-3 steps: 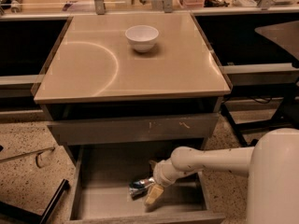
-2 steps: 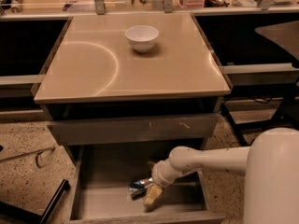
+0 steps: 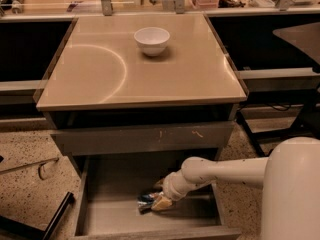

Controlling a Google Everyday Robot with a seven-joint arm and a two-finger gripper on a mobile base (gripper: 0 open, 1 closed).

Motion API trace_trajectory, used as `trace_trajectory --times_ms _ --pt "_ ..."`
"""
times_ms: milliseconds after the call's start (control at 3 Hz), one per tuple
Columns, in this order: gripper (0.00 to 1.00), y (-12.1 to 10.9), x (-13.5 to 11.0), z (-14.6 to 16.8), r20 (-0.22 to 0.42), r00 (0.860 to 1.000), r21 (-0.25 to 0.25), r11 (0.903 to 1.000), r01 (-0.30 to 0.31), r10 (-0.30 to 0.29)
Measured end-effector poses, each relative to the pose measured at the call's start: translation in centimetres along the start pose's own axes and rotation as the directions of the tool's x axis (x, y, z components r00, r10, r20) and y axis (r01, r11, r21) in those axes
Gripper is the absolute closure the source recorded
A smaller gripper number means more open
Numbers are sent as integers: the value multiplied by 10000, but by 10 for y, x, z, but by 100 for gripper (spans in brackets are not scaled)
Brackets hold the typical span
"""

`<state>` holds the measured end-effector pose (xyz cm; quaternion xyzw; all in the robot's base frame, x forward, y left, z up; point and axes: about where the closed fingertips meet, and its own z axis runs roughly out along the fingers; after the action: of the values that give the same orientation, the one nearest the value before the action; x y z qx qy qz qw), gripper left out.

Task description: Pick redbull can from middle drawer and place on counter

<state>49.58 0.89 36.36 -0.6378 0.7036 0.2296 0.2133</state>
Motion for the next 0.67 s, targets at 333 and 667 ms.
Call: trace_trajectory --times_ms 333,667 --pt "65 5 -4 -9 45 10000 77 10000 -56 56" --pt "88 17 -27 -46 504 9974 703 9964 478 -514"
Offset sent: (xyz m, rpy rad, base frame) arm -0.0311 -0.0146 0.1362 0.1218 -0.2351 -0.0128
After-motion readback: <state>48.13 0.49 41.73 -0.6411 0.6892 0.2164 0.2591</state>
